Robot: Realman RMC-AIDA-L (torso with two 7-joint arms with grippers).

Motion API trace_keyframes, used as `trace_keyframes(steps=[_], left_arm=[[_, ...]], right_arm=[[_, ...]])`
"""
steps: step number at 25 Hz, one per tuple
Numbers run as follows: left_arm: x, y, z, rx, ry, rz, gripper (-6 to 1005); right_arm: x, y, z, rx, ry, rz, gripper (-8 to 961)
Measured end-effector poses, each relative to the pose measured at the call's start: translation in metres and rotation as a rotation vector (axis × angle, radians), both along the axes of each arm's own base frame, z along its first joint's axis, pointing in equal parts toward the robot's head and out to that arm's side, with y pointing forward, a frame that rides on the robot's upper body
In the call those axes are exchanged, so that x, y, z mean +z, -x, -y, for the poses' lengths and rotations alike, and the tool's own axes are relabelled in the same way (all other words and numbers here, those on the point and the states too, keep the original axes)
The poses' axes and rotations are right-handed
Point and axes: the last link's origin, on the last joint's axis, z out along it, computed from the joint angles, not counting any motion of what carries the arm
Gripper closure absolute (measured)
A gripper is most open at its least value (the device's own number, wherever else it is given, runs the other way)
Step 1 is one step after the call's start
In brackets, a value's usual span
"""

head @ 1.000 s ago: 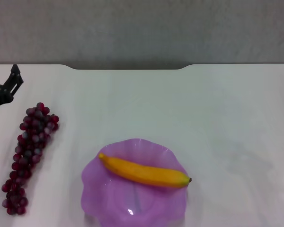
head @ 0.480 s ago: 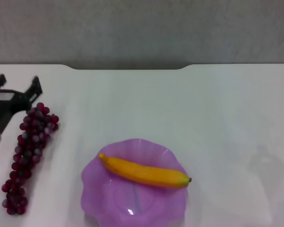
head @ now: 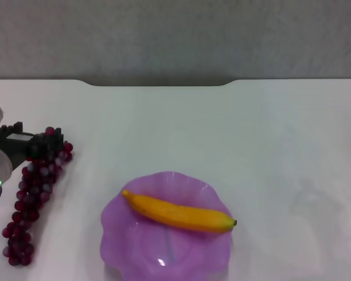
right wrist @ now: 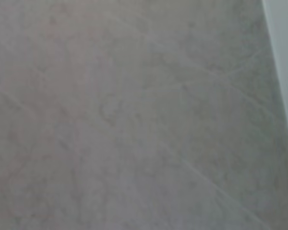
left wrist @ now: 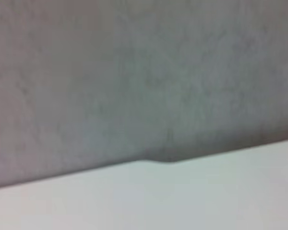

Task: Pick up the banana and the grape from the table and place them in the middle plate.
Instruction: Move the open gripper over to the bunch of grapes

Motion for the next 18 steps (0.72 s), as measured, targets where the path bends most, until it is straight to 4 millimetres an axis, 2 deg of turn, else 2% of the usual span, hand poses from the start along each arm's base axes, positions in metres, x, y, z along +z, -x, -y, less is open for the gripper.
trace_keyframes(steps=[10, 18], left_arm=[[-0.009, 0.022, -0.001, 0.093, 0.063, -0.024, 182], [-0.022, 0.03, -0.004, 0.131, 0.118, -0.047, 195]], right_arm=[[-0.001, 0.005, 0.002, 0.038, 0.011, -0.015, 939], [-0.001, 0.01, 0.002, 0.074, 0.017, -0.018, 939]])
